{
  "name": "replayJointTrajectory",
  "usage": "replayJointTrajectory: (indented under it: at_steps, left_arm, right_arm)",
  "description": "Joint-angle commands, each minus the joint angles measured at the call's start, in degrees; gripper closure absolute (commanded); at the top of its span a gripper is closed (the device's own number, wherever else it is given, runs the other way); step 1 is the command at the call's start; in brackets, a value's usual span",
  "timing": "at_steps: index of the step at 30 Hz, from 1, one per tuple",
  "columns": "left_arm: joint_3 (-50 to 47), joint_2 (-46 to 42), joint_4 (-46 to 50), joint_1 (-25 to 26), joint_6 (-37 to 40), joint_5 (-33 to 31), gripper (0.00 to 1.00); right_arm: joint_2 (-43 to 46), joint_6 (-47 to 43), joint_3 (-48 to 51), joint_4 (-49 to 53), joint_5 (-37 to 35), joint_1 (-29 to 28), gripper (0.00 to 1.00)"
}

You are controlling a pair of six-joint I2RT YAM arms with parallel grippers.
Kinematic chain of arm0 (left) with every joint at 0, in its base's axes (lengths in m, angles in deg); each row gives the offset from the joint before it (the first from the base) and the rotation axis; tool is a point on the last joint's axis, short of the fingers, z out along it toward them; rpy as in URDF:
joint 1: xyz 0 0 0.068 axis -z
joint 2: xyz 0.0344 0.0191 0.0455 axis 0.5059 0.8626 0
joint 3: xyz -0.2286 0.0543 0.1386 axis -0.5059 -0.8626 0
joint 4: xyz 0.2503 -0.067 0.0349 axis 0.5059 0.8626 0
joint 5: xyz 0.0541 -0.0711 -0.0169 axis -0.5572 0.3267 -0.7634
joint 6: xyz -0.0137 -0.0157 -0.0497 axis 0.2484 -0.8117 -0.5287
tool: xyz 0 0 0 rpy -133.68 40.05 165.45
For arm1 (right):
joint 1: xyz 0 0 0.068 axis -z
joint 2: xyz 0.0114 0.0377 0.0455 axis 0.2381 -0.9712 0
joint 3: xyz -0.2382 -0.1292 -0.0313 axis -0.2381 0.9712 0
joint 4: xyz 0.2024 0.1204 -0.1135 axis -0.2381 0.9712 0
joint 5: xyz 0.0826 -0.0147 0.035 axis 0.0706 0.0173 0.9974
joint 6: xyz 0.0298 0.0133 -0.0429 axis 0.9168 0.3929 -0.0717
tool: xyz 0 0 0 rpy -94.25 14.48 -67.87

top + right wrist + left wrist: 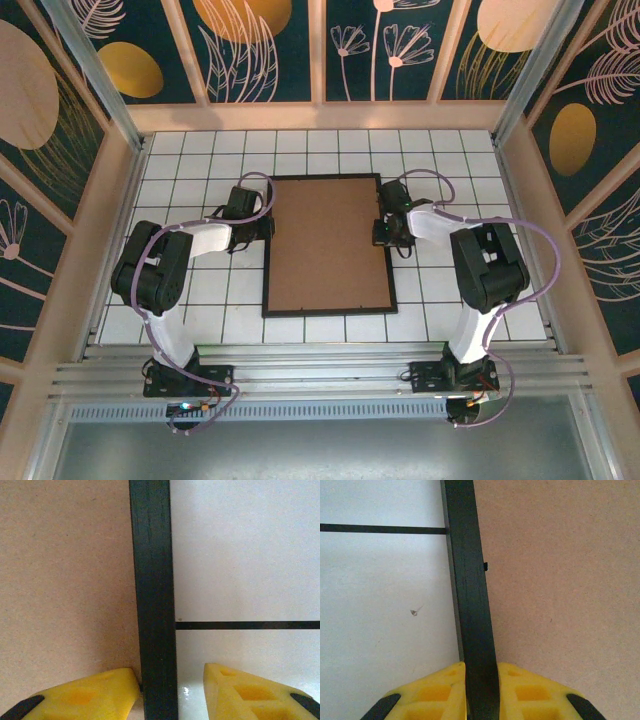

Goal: Put the photo into the frame

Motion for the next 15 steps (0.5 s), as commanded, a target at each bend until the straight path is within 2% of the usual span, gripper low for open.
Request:
replayJointTrajectory:
  at_steps: [1, 4, 8, 11, 15]
  left_arm:
    - [-1.5, 1.7, 3.2, 0.6, 0.4, 1.6, 0.8]
    - [-1.5, 1.5, 3.5, 0.6, 0.3, 0.8, 0.81]
    - [-1.6, 1.5, 3.6, 0.6, 0.3, 0.5, 0.81]
    - [-1.5, 1.4, 3.7, 0.6, 0.4, 0.5, 0.81]
    - [-1.2, 1.6, 4.0, 0.6, 0.6, 0.5, 0.81]
  right_arm:
    - [-2.2, 0.5, 1.0, 2.8, 2.6, -3.0, 0.53]
    - [3.1, 0.3, 0.7, 4.6, 3.3, -1.5, 0.51]
    - [10.4, 1.3, 4.6, 5.7, 9.3, 2.1, 0.51]
    - [14.4, 2.3, 8.8, 7.0, 13.3, 3.9, 0.55]
    - [18.3, 3.3, 12.4, 10.0, 14.0, 4.3, 0.62]
